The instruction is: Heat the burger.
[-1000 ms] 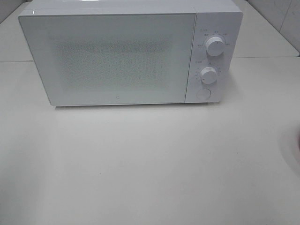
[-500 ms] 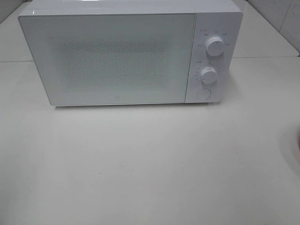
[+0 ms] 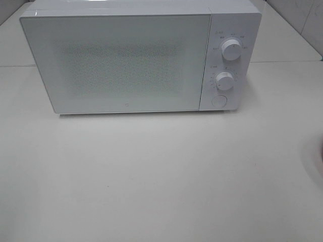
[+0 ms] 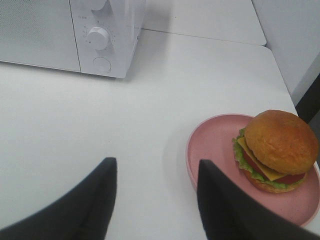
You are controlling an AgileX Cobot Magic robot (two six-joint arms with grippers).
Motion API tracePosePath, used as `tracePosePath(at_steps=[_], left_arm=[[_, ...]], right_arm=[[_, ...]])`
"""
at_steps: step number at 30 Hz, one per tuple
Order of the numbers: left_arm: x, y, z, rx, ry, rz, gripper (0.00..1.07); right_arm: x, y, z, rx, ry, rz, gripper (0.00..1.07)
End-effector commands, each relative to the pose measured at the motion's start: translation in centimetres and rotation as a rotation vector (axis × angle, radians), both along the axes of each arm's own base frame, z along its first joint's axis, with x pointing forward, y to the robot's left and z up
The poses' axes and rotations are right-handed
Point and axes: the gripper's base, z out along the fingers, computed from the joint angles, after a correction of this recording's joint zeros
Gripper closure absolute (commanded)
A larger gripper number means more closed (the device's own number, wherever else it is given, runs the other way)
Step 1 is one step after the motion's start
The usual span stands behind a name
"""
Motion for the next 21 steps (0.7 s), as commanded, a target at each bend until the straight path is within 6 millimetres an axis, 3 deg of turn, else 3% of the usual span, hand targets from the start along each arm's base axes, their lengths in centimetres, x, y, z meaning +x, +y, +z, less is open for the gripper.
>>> tracePosePath(at_steps=[1,21], left_arm=[[-1.03,-0.04,-0.18,-0.009,-0.067,-0.001,0.06],[-0.98,-0.07,-0.15,-0.003,-0.064,-0.007,0.06]], right_arm=[[-0.36,-0.02,0.02,-0.005,-0.034,0.003,0.56],[-0.36,-0.02,0.02,-0.005,-0.034,0.003,0.56]])
